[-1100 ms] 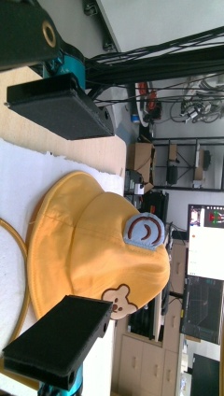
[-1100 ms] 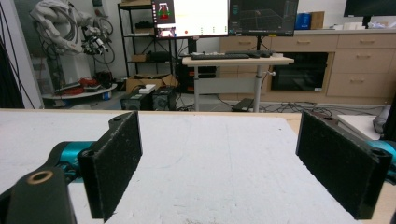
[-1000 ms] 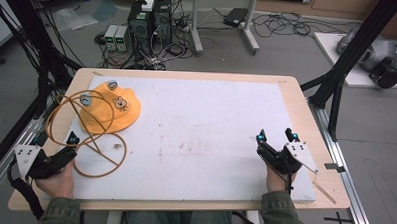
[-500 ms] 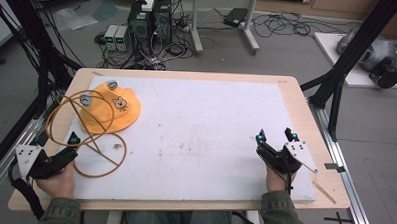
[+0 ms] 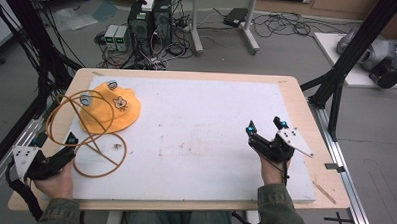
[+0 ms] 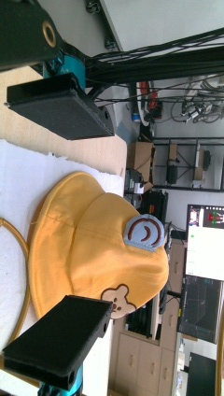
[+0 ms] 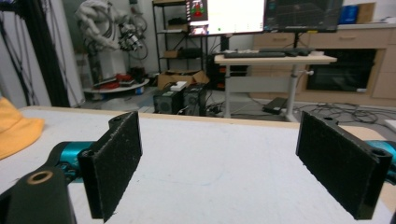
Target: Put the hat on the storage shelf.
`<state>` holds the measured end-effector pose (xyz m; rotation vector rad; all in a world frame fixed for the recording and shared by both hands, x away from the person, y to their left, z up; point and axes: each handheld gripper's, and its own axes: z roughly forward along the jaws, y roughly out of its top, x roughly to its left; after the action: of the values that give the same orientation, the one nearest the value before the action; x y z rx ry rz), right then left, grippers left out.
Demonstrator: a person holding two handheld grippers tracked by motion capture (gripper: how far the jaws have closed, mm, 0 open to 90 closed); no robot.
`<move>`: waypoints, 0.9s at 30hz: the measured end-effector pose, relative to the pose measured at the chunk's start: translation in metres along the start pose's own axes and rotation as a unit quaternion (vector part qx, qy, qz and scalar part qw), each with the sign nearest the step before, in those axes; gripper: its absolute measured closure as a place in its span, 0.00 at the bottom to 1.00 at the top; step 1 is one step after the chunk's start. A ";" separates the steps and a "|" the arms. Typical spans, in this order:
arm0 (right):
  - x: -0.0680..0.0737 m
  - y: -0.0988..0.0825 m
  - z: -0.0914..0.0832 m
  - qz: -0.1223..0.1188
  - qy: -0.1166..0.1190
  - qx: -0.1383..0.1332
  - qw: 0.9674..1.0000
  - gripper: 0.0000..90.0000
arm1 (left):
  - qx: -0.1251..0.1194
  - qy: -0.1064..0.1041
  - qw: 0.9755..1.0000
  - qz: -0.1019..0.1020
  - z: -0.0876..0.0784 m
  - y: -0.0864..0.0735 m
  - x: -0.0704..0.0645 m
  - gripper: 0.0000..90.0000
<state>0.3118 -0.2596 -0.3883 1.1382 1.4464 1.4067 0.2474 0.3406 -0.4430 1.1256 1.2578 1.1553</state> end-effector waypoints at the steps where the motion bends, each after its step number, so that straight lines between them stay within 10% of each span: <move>1: 0.002 0.003 0.003 -0.004 0.005 0.000 1.000 0.16 | 0.000 0.000 1.000 0.000 0.000 0.000 0.000 0.16; 19: 0.055 0.068 0.068 -0.029 0.076 -0.012 0.997 0.16 | -0.001 0.004 1.000 -0.008 -0.005 0.000 0.005 0.16; 27: 0.093 0.095 0.111 -0.042 0.133 -0.002 0.990 0.16 | 0.002 0.005 1.000 -0.016 -0.005 -0.002 0.007 0.16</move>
<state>0.3996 -0.1419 -0.2966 0.9008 1.6545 1.5448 0.2426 0.3474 -0.4452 1.1007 1.2813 1.1370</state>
